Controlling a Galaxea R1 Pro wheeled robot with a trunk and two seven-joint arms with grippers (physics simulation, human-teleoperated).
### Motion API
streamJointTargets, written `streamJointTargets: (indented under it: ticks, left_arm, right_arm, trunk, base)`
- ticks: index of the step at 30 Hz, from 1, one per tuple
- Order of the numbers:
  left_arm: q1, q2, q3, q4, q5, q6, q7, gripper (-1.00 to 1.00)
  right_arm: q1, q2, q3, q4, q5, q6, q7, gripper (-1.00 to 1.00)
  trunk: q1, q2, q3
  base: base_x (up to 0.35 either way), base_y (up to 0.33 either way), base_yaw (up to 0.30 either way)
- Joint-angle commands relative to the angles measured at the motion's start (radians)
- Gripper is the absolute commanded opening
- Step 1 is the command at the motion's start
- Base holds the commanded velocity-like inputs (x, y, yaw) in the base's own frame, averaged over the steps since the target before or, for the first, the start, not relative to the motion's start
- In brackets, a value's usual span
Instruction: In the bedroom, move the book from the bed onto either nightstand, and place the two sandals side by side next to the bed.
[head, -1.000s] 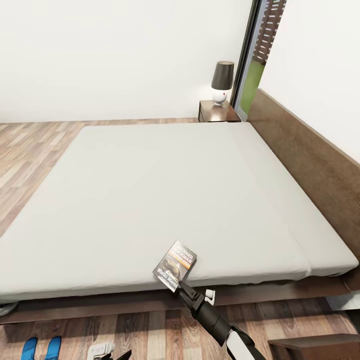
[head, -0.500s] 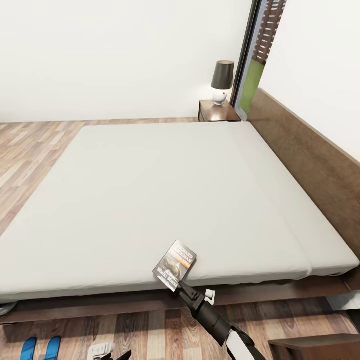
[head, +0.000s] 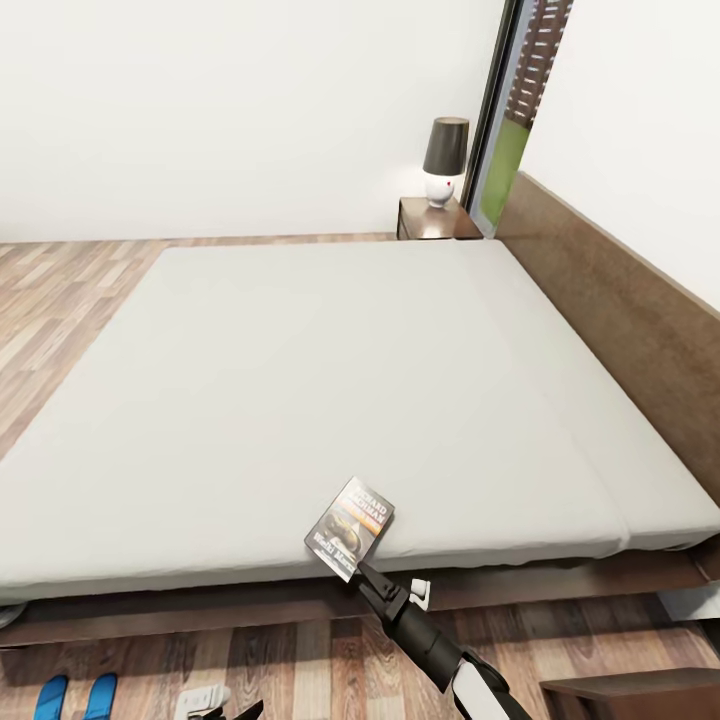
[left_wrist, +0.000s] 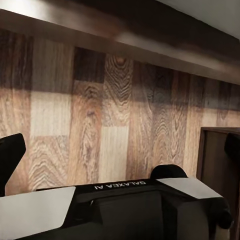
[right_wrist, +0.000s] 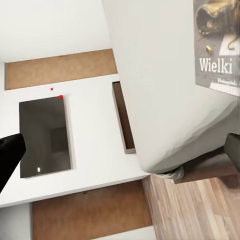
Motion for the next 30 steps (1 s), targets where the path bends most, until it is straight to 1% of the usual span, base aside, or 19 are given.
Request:
streamJointTargets:
  ticks: [1, 30]
  left_arm:
    - [0.000, 0.000, 0.001, 0.000, 0.009, 0.008, -0.005, 1.00]
    - [0.000, 0.000, 0.000, 0.000, 0.008, 0.007, -0.004, 1.00]
  right_arm:
    - [0.000, 0.000, 0.002, 0.000, -0.011, 0.009, 0.000, 1.00]
    - [0.000, 0.000, 0.002, 0.000, -0.011, 0.009, 0.001, 1.00]
  trunk:
    - [0.004, -0.008, -0.004]
    - [0.115, -0.211, -0.095]
  base:
    - [0.000, 0.000, 0.000]
    - [0.000, 0.000, 0.000]
